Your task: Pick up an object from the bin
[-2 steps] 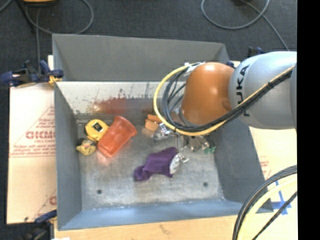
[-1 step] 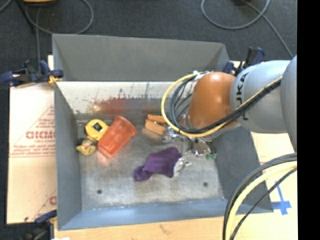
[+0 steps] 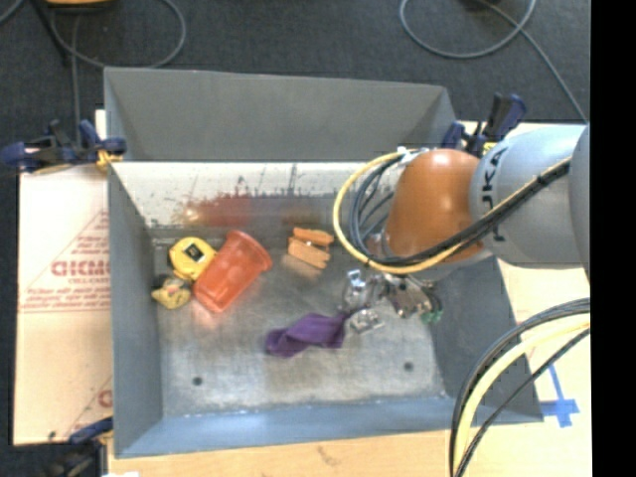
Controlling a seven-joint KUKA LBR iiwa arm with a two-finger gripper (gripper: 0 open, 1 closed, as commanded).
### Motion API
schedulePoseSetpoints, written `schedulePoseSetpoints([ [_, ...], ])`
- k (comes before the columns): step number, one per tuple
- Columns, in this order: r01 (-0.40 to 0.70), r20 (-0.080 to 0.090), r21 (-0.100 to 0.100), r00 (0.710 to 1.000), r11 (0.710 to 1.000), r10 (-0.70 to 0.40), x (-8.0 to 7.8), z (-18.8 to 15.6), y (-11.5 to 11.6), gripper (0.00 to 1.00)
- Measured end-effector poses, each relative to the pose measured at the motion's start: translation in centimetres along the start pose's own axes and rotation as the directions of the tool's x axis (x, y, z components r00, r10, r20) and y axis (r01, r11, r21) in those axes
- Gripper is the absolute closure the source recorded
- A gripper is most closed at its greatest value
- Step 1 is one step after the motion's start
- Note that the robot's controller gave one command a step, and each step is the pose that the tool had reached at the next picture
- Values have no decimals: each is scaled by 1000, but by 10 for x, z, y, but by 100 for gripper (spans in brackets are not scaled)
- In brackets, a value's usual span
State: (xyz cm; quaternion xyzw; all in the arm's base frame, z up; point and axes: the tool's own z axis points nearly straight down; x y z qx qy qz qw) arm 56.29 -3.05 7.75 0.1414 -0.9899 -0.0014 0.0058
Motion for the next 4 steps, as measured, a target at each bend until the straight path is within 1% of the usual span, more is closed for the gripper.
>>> schedulePoseSetpoints([
  [2,0,1,1,1000,1000,0,0,-1,0,100],
  [3,1,3,2,1000,1000,-1,1,-7,0,100],
  [4,0,8,4,1000,1000,0,2,-24,0,100],
])
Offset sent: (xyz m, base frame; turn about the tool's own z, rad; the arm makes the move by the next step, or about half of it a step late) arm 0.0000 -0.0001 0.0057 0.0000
